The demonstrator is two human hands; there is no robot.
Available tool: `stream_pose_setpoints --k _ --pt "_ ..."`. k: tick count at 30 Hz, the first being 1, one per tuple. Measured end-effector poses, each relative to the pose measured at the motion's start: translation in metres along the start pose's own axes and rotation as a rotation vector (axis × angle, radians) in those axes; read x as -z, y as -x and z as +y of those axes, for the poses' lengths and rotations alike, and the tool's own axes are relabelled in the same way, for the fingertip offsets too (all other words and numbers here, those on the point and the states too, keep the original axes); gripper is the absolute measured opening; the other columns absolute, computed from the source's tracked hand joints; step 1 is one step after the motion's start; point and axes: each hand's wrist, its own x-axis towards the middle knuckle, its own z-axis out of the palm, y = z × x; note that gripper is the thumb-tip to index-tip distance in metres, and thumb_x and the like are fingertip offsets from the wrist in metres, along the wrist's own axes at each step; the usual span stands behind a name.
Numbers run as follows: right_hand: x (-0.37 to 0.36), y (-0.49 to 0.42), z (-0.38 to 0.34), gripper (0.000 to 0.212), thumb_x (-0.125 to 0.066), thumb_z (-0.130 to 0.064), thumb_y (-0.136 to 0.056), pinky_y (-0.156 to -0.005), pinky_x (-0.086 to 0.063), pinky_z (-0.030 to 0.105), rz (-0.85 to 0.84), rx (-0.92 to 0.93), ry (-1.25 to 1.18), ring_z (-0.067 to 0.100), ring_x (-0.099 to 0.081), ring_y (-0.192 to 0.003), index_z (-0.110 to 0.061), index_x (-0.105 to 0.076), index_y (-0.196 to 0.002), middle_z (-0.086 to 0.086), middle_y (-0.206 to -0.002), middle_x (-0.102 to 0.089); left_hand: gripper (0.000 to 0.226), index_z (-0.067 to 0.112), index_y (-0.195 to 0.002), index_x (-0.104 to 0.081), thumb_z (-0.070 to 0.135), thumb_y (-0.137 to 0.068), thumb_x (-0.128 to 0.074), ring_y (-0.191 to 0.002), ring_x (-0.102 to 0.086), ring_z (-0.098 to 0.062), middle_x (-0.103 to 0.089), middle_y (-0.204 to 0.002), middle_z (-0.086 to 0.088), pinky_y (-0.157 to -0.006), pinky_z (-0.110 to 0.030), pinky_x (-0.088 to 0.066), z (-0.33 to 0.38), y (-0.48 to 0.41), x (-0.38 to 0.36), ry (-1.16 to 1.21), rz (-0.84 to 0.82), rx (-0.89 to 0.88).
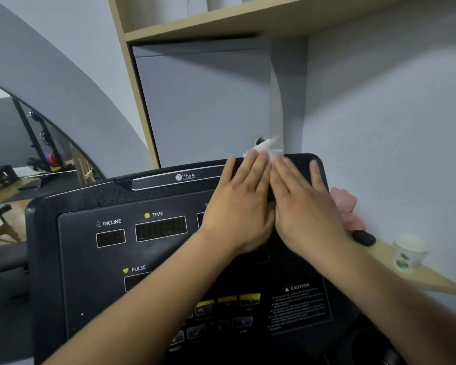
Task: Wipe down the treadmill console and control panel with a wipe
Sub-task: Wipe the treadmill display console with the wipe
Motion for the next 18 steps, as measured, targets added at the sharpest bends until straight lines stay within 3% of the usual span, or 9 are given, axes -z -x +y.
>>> stream_pose_setpoints --k 3,6,10,12,15,18 --pt "0.002 -0.008 0.012 0.059 -0.047 -0.011 -0.087 -0.115 -0.016 0.057 -0.012 -0.042 -0.010 0.026 -0.029 -0.142 0.003 -0.037 -0.143 0.016 -0.153 -0.033 0.078 0.008 -0.155 -0.015 0.044 -0.086 -0.005 -0.151 -0.003 -0.024 -0.013 -0.163 -0.011 -0.121 -0.045 0.004 0.003 -0.021 0.003 0.013 -0.023 0.001" --pt "-0.001 0.026 0.011 0.059 -0.036 -0.015 -0.083 -0.113 -0.017 0.053 -0.009 -0.019 0.002 0.028 -0.035 -0.139 0.005 -0.043 -0.139 0.019 -0.148 -0.040 0.075 0.006 -0.153 -0.022 0.043 -0.088 -0.019 -0.151 -0.008 -0.025 -0.019 -0.161 -0.012 -0.121 -0.047 -0.002 0.016 0.001 -0.008 0.036 -0.011 -0.106" --pt "0.012 0.035 0.025 0.057 -0.029 -0.015 -0.078 -0.110 -0.033 0.054 0.124 -0.060 -0.121 0.019 -0.041 -0.126 -0.001 -0.060 -0.124 0.012 -0.132 -0.059 0.071 0.006 -0.150 -0.032 0.040 -0.088 -0.032 -0.150 -0.012 -0.023 -0.028 -0.159 -0.009 -0.121 -0.048 -0.005 0.023 0.003 -0.021 0.082 0.020 -0.185" --pt "0.015 0.020 0.035 0.060 -0.026 -0.012 -0.080 -0.114 -0.026 0.049 0.143 -0.071 -0.200 0.021 -0.042 -0.132 -0.002 -0.054 -0.132 0.012 -0.138 -0.054 0.065 0.010 -0.149 -0.036 0.038 -0.091 -0.034 -0.150 -0.014 -0.020 -0.030 -0.159 -0.005 -0.121 -0.051 -0.003 0.025 -0.011 -0.019 0.089 0.040 -0.220" --pt "0.003 0.017 0.039 0.065 -0.023 -0.012 -0.082 -0.119 -0.010 0.033 0.100 -0.021 -0.263 0.019 -0.027 -0.141 -0.002 -0.040 -0.143 0.012 -0.151 -0.036 0.059 0.011 -0.147 -0.041 0.032 -0.092 -0.038 -0.149 -0.019 -0.019 -0.035 -0.156 -0.004 -0.120 -0.054 -0.004 0.028 -0.020 -0.016 0.084 0.080 -0.242" --pt "-0.009 0.041 0.038 0.068 -0.027 -0.008 -0.080 -0.119 -0.015 0.043 0.084 -0.015 -0.305 0.015 -0.018 -0.146 -0.005 -0.029 -0.148 0.007 -0.156 -0.027 0.061 0.007 -0.147 -0.039 0.028 -0.090 -0.042 -0.147 -0.024 -0.024 -0.037 -0.155 -0.007 -0.120 -0.053 -0.009 0.035 -0.003 -0.023 0.070 0.092 -0.240"
